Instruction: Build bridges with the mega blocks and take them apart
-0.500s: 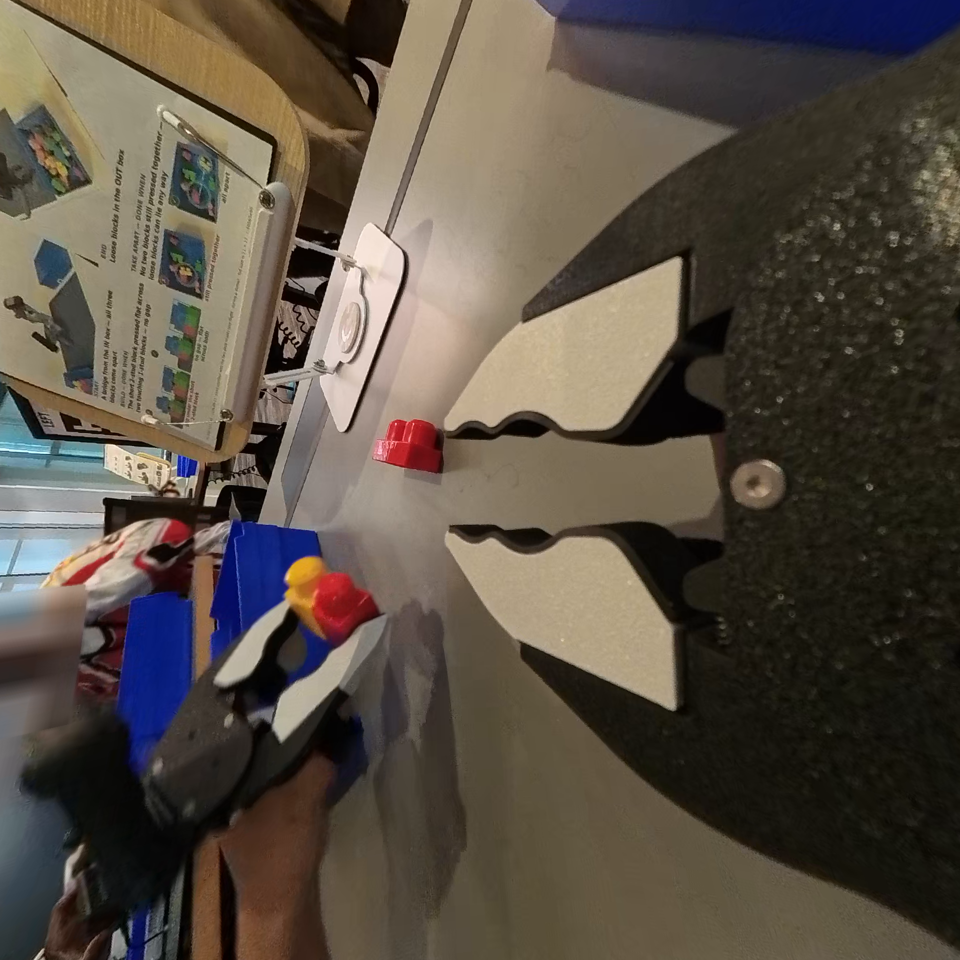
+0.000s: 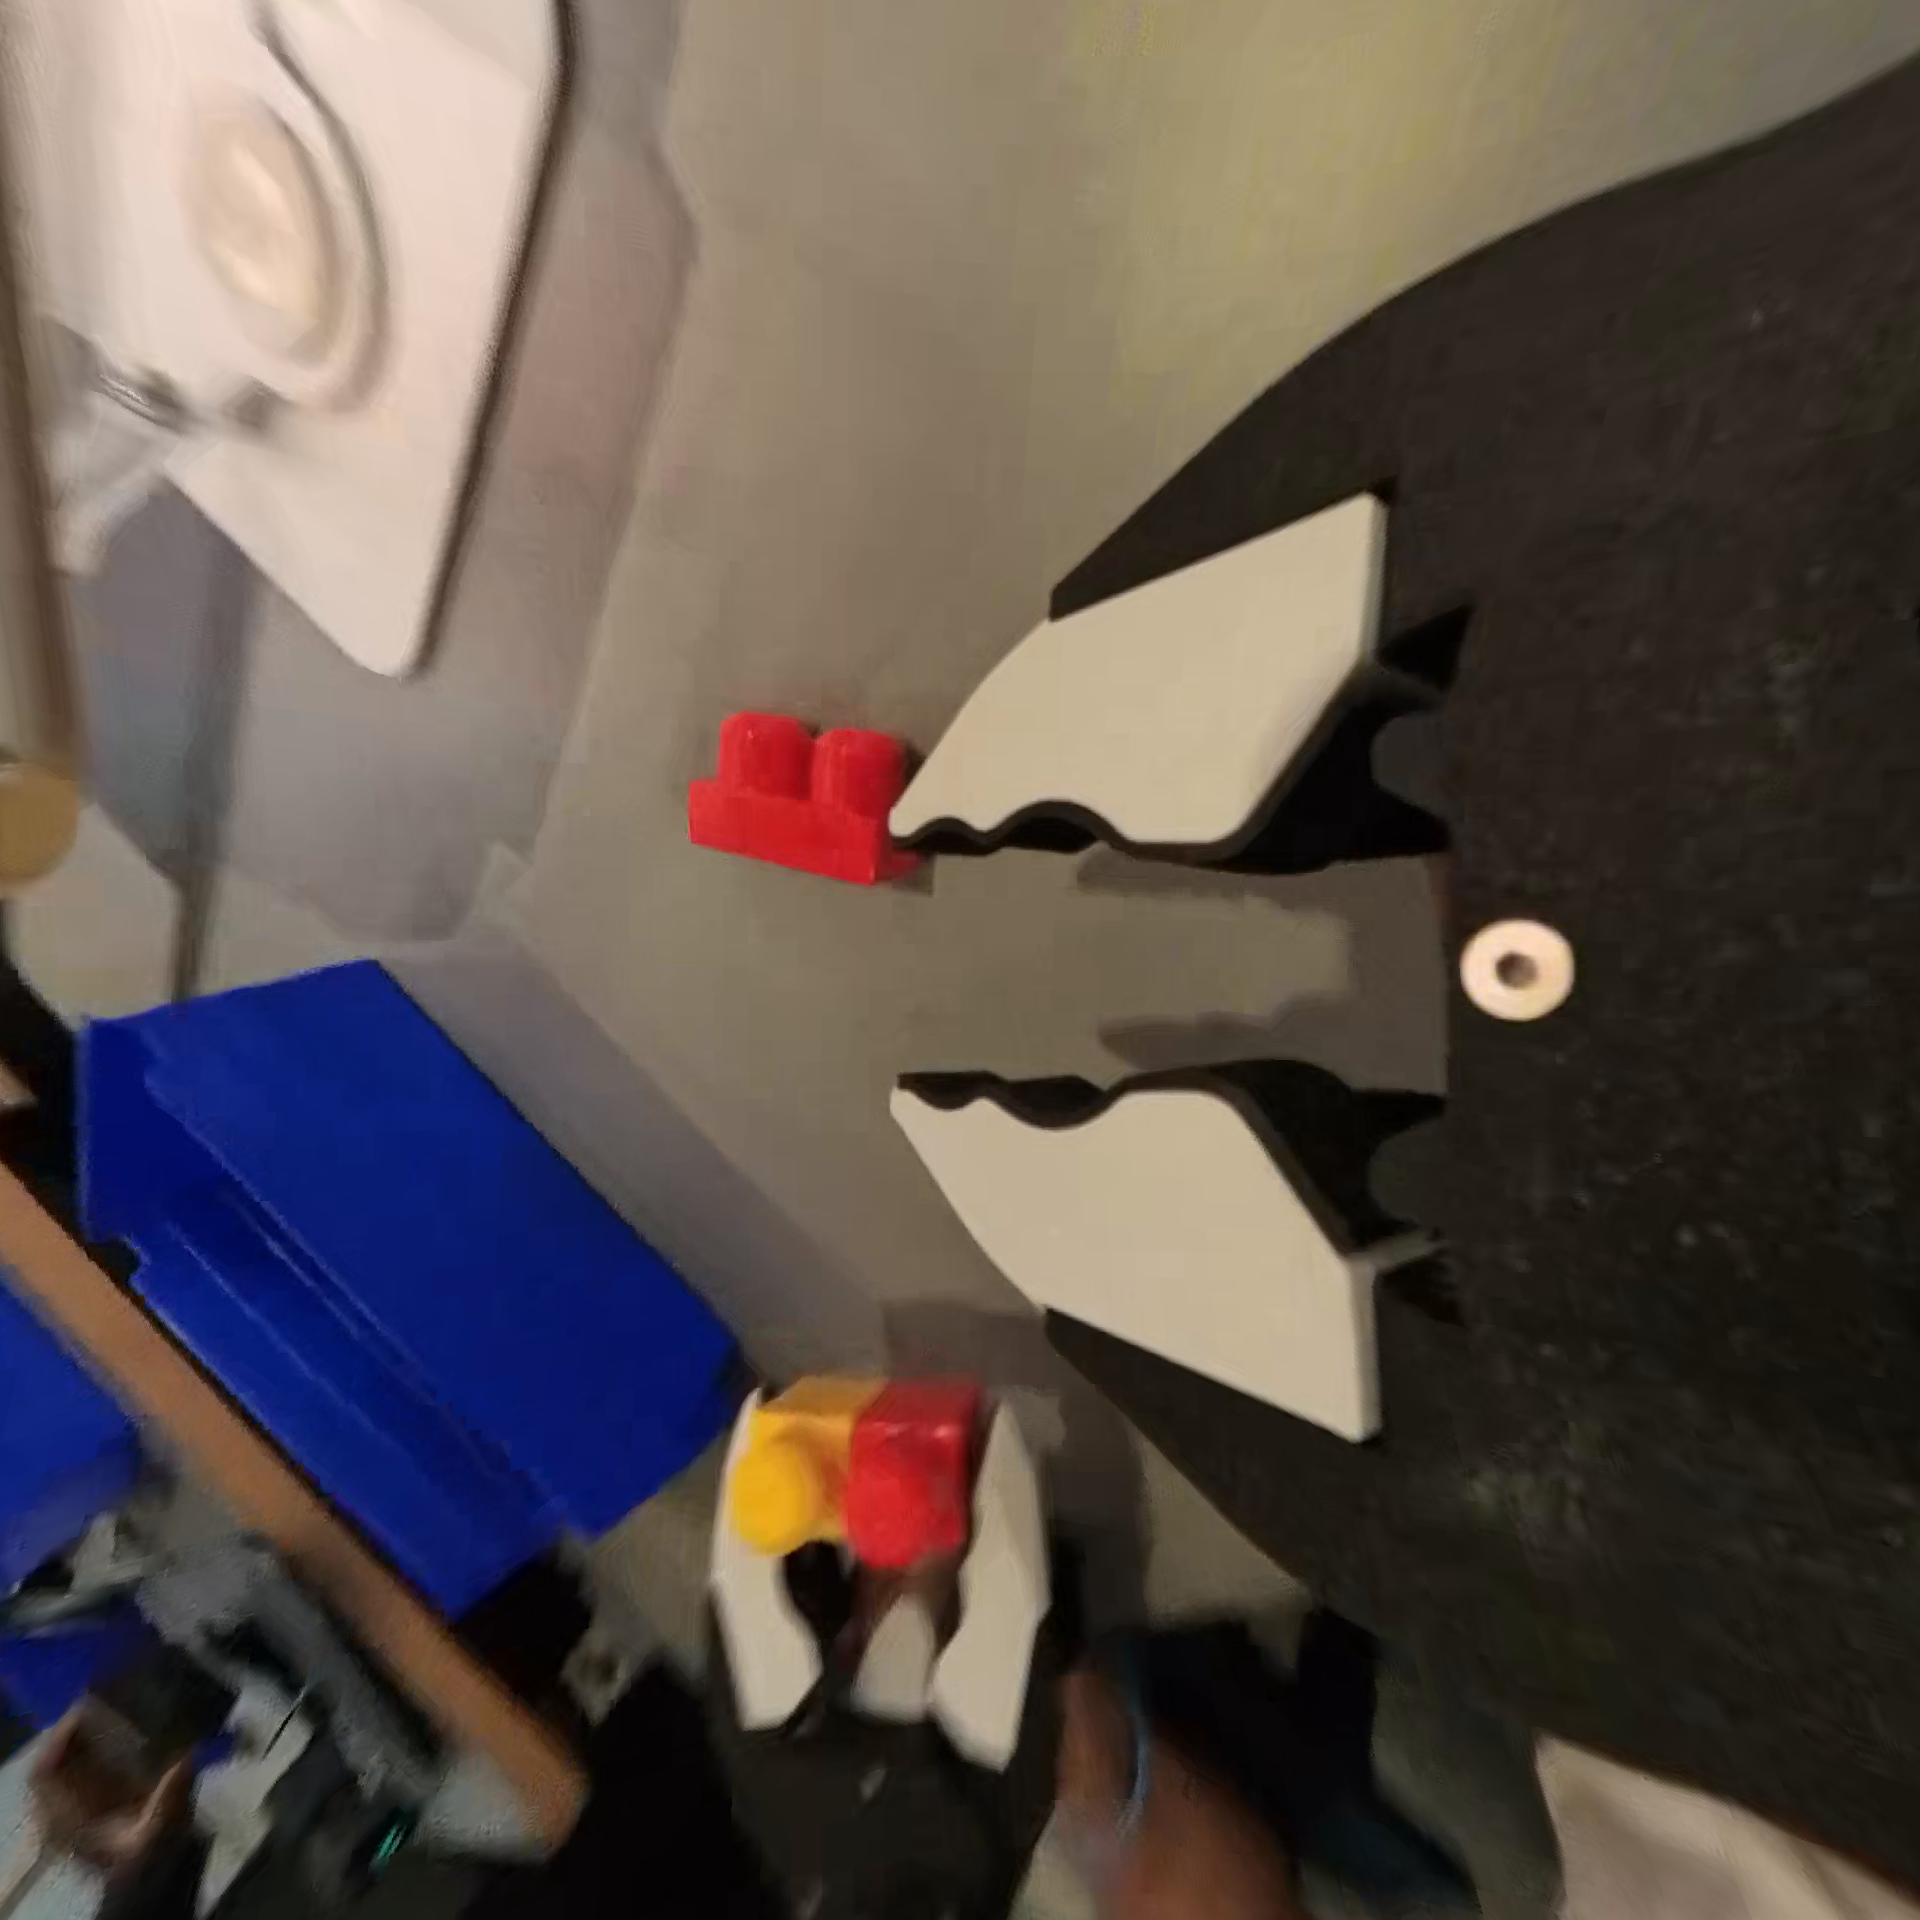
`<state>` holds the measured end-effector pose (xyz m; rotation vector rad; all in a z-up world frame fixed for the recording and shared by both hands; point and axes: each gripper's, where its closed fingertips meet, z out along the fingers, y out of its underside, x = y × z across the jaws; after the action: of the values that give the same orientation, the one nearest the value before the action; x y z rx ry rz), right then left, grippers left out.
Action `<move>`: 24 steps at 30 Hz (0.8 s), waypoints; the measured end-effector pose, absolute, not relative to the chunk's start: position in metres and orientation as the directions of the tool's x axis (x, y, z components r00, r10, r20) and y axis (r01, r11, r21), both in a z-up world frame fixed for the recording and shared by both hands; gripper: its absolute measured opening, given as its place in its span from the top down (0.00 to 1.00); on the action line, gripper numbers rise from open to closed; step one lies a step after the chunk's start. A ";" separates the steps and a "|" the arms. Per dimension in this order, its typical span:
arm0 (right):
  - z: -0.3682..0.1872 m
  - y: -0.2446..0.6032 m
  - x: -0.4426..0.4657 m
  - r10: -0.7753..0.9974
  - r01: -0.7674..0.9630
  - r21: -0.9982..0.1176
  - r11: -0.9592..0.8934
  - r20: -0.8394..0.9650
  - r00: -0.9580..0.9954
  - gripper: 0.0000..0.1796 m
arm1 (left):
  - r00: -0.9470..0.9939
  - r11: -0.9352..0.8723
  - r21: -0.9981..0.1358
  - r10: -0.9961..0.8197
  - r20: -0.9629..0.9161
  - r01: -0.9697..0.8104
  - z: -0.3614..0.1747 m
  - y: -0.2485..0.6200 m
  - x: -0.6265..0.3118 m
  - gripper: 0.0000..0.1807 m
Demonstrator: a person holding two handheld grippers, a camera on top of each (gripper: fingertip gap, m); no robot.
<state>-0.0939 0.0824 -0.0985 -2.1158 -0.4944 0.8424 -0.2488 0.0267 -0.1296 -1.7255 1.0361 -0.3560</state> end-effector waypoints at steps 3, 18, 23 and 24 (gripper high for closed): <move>-0.120 0.116 -0.098 0.510 0.055 -0.629 -0.776 -0.574 0.641 0.78 | 0.565 -0.054 -0.863 -0.776 -0.279 -0.502 -0.135 0.025 -0.251 0.59; -0.178 0.151 -0.122 0.416 0.216 -0.372 -0.903 -0.625 0.661 0.74 | 0.518 -0.042 -0.870 -0.817 -0.253 -0.490 -0.131 0.021 -0.248 0.59; -0.176 0.144 -0.141 0.480 0.271 -0.404 -0.874 -0.632 0.608 0.81 | 0.501 -0.033 -0.857 -0.823 -0.269 -0.514 -0.135 0.022 -0.245 0.59; -0.175 0.144 -0.142 0.505 0.286 -0.425 -0.859 -0.605 0.616 0.81 | 0.499 -0.031 -0.855 -0.822 -0.273 -0.518 -0.136 0.022 -0.244 0.59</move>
<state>-0.1422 0.1441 -0.1753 -2.5556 -0.6425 1.0876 -0.2443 0.0217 -0.1357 -1.6926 1.1508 -0.3624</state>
